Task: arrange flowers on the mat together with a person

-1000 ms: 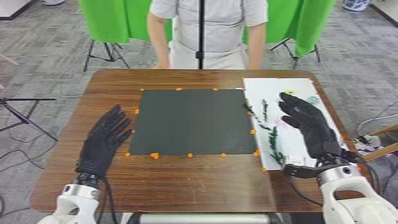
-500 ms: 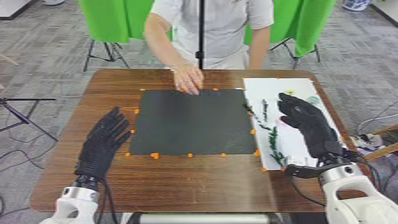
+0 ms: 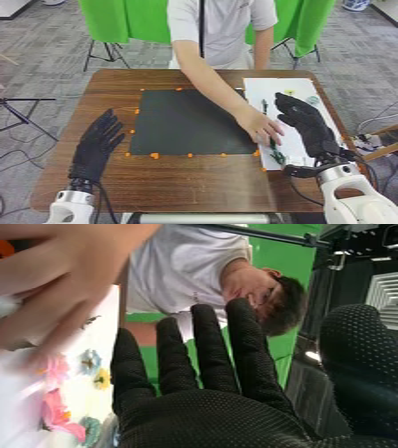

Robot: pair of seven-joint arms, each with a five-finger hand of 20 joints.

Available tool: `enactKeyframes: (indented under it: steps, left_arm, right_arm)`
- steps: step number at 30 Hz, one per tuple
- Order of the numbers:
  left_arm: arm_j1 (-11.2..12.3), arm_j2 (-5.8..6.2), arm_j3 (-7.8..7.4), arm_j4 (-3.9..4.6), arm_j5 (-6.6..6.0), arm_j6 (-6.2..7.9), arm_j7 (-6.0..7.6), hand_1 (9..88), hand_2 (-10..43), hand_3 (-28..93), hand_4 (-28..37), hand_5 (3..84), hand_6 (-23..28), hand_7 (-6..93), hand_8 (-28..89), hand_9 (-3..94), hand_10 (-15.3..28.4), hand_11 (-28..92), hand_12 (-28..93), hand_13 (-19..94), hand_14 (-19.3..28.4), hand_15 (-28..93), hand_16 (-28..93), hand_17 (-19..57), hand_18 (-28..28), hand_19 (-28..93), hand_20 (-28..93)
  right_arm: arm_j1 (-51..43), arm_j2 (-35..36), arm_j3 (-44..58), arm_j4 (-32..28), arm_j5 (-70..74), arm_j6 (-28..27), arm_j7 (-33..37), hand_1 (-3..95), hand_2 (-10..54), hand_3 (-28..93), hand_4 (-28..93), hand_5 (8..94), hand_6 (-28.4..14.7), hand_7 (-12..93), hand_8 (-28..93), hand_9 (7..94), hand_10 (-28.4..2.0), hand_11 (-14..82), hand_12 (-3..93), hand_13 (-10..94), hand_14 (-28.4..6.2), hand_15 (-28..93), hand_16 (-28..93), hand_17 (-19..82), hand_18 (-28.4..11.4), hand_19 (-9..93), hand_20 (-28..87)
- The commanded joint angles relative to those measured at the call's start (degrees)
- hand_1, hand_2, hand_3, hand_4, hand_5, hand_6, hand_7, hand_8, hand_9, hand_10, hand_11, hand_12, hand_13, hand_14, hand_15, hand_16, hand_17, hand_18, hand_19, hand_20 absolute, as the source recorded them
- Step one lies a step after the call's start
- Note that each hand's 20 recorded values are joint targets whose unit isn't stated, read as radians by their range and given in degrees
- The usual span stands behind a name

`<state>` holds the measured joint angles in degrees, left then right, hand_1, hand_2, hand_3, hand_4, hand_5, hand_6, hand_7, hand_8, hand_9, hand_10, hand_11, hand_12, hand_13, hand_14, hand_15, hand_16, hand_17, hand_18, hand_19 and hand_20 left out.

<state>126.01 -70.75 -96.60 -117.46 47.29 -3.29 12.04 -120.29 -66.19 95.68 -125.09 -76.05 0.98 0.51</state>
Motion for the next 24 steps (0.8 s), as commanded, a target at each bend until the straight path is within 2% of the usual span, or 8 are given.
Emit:
enactKeyframes:
  steps: [1,5,10,13,17,19,21,24]
  left_arm:
    - [0.2,-0.02,-0.19,0.06,-0.15,0.11,0.23,28.0,-4.4,69,-27.8,26.6,3.2,19.8,-11,19.7,10.1,15,17,14,11.4,14,6,-10.6,20.3,39,9]
    - [0.2,-0.40,-0.04,-0.01,0.01,-0.36,-0.13,27.9,-4.4,69,-28.1,26.6,3.3,19.7,-11,19.7,10.2,15,17,14,11.1,14,6,-10.7,20.1,39,9]
    - [1.4,-0.44,-0.47,-0.51,-0.54,1.61,-0.06,27.7,-4.3,70,-28.2,26.8,3.3,19.6,-11,19.8,10.2,15,17,14,11.1,14,6,-10.7,20.1,39,9]
    - [1.1,-0.81,-0.39,-0.33,-0.51,0.88,-0.66,27.6,-4.4,70,-28.2,27.6,3.5,19.7,-11,20.1,10.4,15,17,14,11.2,14,6,-10.5,20.2,39,9]
    - [0.0,-1.76,0.60,0.18,-0.72,-0.29,-2.60,27.5,-4.2,70,-28.2,27.7,3.6,19.6,-11,20.2,10.4,15,17,14,11.3,14,6,-10.5,20.2,39,9]
    - [-1.2,-1.46,0.50,0.56,-0.09,-2.17,-2.07,27.5,-4.0,70,-28.2,27.6,3.6,19.6,-11,20.2,10.5,15,17,14,11.3,14,6,-10.5,20.2,39,9]
    - [-1.1,-1.35,0.80,0.28,0.50,-1.43,-2.45,27.5,-3.7,69,-28.2,27.3,3.5,19.6,-11,19.9,10.4,15,17,14,11.2,14,6,-10.7,20.1,39,9]
    - [-1.4,-1.57,0.90,0.44,-0.66,-1.39,-2.21,27.4,-3.7,69,-28.3,27.2,3.6,19.6,-11,19.9,10.4,15,17,14,11.3,14,6,-10.8,20.0,39,9]
  right_arm:
    - [-1.5,0.5,0.9,-0.9,3.5,1.2,-1.2,13.0,9.6,83,-26,36.5,-3.0,14,-9,35.3,-11.6,6.6,16.0,23,-10.7,2,28,1,-18.6,30,16]
    - [-2.4,0.7,1.6,-1.4,3.5,1.9,-1.9,13.2,9.5,84,-26,37.3,-2.5,14,-10,35.3,-11.1,6.3,15.6,22,-9.9,1,29,1,-17.5,28,16]
    - [-1.7,-0.3,1.2,-0.9,4.1,-0.7,-1.5,13.2,9.5,84,-26,37.2,-2.7,14,-10,35.2,-10.9,6.6,15.7,22,-9.8,0,30,1,-17.6,29,16]
    - [-2.5,-0.2,1.8,-1.3,3.9,-1.5,-1.1,13.0,9.6,84,-26,36.8,-2.8,14,-9,34.7,-11.7,6.3,16.0,22,-10.0,0,30,1,-17.8,29,17]
    - [-5.6,0.3,3.7,-2.4,4.4,0.2,-0.7,12.9,9.5,84,-26,36.5,-3.0,14,-9,34.5,-12.2,6.3,16.2,21,-10.1,-1,31,0,-17.9,29,17]
    - [-5.1,-0.1,3.4,-2.1,5.8,1.2,-2.0,12.9,9.5,84,-26,36.6,-3.0,14,-9,34.6,-12.0,6.3,16.2,22,-10.3,-1,31,0,-18.0,29,17]
    - [-4.9,-0.6,4.4,-2.2,4.7,-0.3,-1.0,13.0,9.5,84,-26,36.7,-3.0,14,-9,34.7,-12.0,6.5,16.3,22,-10.3,-1,31,1,-18.0,29,17]
    - [-3.1,-0.5,3.9,-1.4,4.5,-1.5,-0.9,12.9,9.5,84,-26,36.5,-3.0,14,-9,34.5,-12.0,6.4,16.2,22,-10.3,-1,31,0,-18.0,29,17]
